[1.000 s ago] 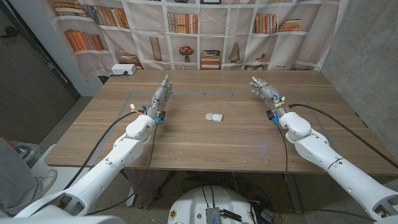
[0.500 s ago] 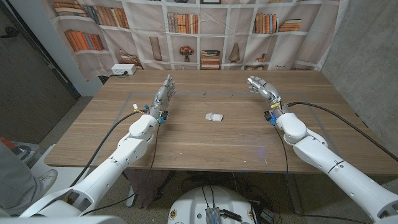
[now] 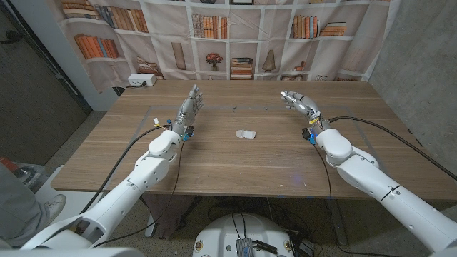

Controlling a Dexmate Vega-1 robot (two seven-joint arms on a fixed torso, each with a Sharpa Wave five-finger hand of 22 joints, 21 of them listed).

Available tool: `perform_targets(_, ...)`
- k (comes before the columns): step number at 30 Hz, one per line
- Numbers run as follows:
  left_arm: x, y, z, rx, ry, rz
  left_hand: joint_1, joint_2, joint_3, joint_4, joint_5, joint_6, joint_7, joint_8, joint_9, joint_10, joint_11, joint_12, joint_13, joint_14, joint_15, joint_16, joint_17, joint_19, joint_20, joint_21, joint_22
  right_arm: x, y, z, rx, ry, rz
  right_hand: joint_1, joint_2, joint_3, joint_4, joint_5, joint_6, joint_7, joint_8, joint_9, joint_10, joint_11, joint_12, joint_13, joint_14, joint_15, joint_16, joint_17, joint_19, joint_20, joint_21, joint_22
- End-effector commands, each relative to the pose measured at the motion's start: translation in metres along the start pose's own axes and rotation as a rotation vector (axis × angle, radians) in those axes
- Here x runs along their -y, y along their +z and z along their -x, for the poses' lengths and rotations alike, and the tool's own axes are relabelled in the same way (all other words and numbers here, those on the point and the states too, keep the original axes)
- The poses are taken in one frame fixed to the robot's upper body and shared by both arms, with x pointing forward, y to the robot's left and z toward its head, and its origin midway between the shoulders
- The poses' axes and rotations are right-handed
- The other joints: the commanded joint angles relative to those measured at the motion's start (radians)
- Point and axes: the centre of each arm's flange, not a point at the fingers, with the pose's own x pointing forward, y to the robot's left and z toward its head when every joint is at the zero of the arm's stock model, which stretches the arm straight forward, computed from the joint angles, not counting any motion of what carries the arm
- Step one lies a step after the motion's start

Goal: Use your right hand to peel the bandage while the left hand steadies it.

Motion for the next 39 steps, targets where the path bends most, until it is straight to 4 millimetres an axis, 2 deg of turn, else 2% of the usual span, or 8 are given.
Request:
perform_targets(1, -0.002, 0.005, 0.002, -0.012, -0.006, -0.015, 0.004, -0.001, -0.005, -0.003, 0.009, 0.005, -0.005, 0.008, 0.002, 0.004, -0.007, 0.003, 0.004, 0.004, -0.022, 0.004, 0.002, 0.005, 0.001, 0.004, 0.004, -0.005, 0.01, 0.009, -0.036, 0.01, 0.079, -0.005, -0.013, -0.008, -0.003, -0.005, 0.029, 0.005, 0.008, 0.003, 0.026, 0.001, 0.009, 0.002, 0.028, -0.128, 0.005, 0.004, 0.025, -0.007, 0.012, 0.006)
perform_targets(4, -0.002, 0.006, 0.002, -0.012, -0.009, -0.014, 0.005, -0.001, -0.005, -0.004, 0.009, 0.005, -0.005, 0.008, 0.002, 0.005, -0.003, 0.003, 0.004, 0.004, -0.022, 0.004, 0.002, 0.005, 0.002, 0.004, 0.004, -0.007, 0.011, 0.011, -0.04, -0.005, 0.121, -0.01, -0.017, -0.01, -0.001, -0.006, 0.054, -0.003, 0.012, 0.003, 0.063, 0.009, 0.02, 0.002, 0.054, -0.133, 0.012, 0.005, 0.047, -0.017, 0.021, 0.009)
perform_targets(7, -0.002, 0.006, 0.002, -0.014, -0.011, -0.008, 0.004, -0.001, -0.005, -0.004, 0.009, 0.005, -0.005, 0.008, 0.002, 0.005, -0.003, 0.002, 0.004, 0.004, -0.022, 0.004, 0.002, 0.005, 0.001, 0.004, 0.004, -0.009, 0.012, 0.012, -0.047, -0.006, 0.137, -0.013, -0.023, -0.01, 0.0, -0.003, 0.142, -0.029, 0.028, 0.002, 0.125, -0.019, 0.034, 0.0, 0.114, -0.147, 0.026, 0.008, 0.151, -0.081, 0.074, 0.029)
perform_targets(9, -0.003, 0.007, 0.002, -0.012, -0.015, -0.009, 0.004, -0.001, -0.005, -0.004, 0.009, 0.006, -0.004, 0.008, 0.002, 0.006, -0.006, 0.003, 0.004, 0.004, -0.022, 0.003, 0.002, 0.005, 0.002, 0.004, 0.004, -0.011, 0.013, 0.012, -0.056, -0.003, 0.156, -0.017, -0.025, -0.012, 0.002, -0.003, 0.158, -0.025, 0.03, 0.002, 0.138, -0.009, 0.036, 0.0, 0.13, -0.151, 0.029, 0.01, 0.172, -0.095, 0.089, 0.037)
perform_targets(17, -0.005, 0.006, 0.002, -0.02, -0.019, -0.01, 0.004, -0.001, -0.006, -0.004, 0.009, 0.007, -0.004, 0.007, 0.002, 0.006, -0.003, 0.002, 0.004, 0.004, -0.022, 0.003, 0.002, 0.004, 0.003, 0.003, 0.004, -0.017, 0.019, 0.012, -0.066, 0.0, 0.226, -0.026, -0.035, -0.019, 0.005, -0.001, 0.185, -0.005, 0.029, 0.002, 0.184, 0.008, 0.047, -0.002, 0.177, -0.161, 0.04, 0.012, 0.18, -0.098, 0.107, 0.054)
perform_targets(21, -0.004, 0.006, 0.0, -0.021, -0.024, -0.006, 0.004, -0.001, -0.006, -0.004, 0.009, 0.011, -0.001, 0.008, 0.002, 0.01, -0.006, 0.003, 0.004, 0.004, -0.022, 0.003, 0.002, 0.005, 0.002, 0.003, 0.004, -0.018, 0.017, 0.011, -0.072, 0.003, 0.233, -0.023, -0.039, -0.019, 0.003, 0.0, 0.191, 0.005, 0.025, 0.001, 0.22, 0.034, 0.054, -0.004, 0.205, -0.153, 0.046, 0.011, 0.192, -0.105, 0.121, 0.063)
perform_targets(28, -0.002, 0.007, -0.006, -0.025, -0.037, -0.012, 0.004, 0.0, -0.006, -0.004, 0.009, 0.013, 0.0, 0.008, 0.002, 0.012, -0.009, 0.003, 0.004, 0.004, -0.022, 0.003, 0.002, 0.005, 0.003, 0.003, 0.004, -0.025, 0.024, 0.014, -0.064, -0.003, 0.317, -0.02, -0.043, -0.02, 0.001, 0.0, 0.185, 0.046, 0.009, 0.001, 0.268, 0.03, 0.058, -0.01, 0.256, -0.166, 0.055, 0.01, 0.219, -0.121, 0.148, 0.079)
perform_targets(39, 0.001, 0.008, -0.01, -0.024, -0.051, -0.009, 0.003, 0.0, -0.007, -0.004, 0.01, 0.013, 0.0, 0.006, 0.002, 0.017, -0.005, 0.005, 0.005, 0.004, -0.022, 0.003, 0.002, 0.005, 0.003, 0.003, 0.005, -0.036, 0.037, 0.022, -0.047, -0.039, 0.428, -0.033, -0.052, -0.028, 0.007, 0.0, 0.236, 0.041, 0.015, 0.002, 0.325, 0.02, 0.062, -0.011, 0.319, -0.169, 0.068, 0.014, 0.24, -0.126, 0.177, 0.095)
